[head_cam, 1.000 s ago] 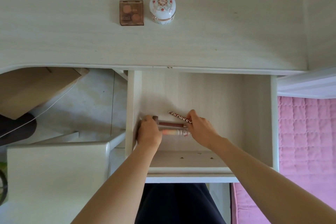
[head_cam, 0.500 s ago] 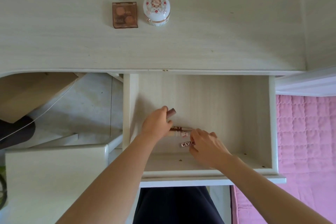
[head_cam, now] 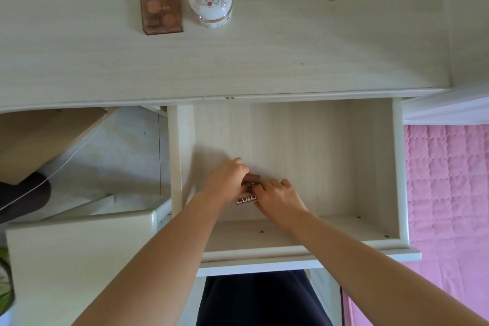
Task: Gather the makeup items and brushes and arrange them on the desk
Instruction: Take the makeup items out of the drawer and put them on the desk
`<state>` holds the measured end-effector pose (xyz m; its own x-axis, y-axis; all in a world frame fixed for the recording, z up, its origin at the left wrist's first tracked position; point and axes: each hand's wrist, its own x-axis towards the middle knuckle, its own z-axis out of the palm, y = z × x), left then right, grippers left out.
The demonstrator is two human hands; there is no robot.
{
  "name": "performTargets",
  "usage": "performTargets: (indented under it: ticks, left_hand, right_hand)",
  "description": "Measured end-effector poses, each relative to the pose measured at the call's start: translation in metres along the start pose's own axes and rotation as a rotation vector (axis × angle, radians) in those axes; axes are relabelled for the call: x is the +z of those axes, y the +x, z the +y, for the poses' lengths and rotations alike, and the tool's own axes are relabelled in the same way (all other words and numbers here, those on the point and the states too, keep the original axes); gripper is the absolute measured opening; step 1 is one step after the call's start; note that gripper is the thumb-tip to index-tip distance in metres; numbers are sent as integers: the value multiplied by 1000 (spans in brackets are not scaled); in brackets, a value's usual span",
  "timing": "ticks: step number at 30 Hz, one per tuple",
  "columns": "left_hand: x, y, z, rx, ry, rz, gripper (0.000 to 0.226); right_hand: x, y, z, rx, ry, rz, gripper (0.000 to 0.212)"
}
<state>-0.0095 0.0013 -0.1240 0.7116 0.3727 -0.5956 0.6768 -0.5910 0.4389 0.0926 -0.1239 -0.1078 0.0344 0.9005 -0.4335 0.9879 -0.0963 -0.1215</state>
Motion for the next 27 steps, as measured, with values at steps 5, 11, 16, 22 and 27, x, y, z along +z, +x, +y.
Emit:
performTargets:
  ticks: [5,11,16,22,27]
  left_hand:
    - [5,-3,-1,15,30,13,9]
    - [-2,-12,0,-142,-318,218,12]
    - [-25,-28,7,-275,-578,287,13]
    - [-59,-58,38,-326,-1045,311,6]
    - [-75,-93,73,-344,-1321,331,13]
  right_hand:
    - [3,2,-10,-10,-28,-35,24]
    - [-7,-7,7,83,272,-237,30]
    - [-29,-22,33,214,593,-282,19]
    - [-77,-48,41,469,1045,-183,6]
    - [-127,-74,38,544,1407,-124,20]
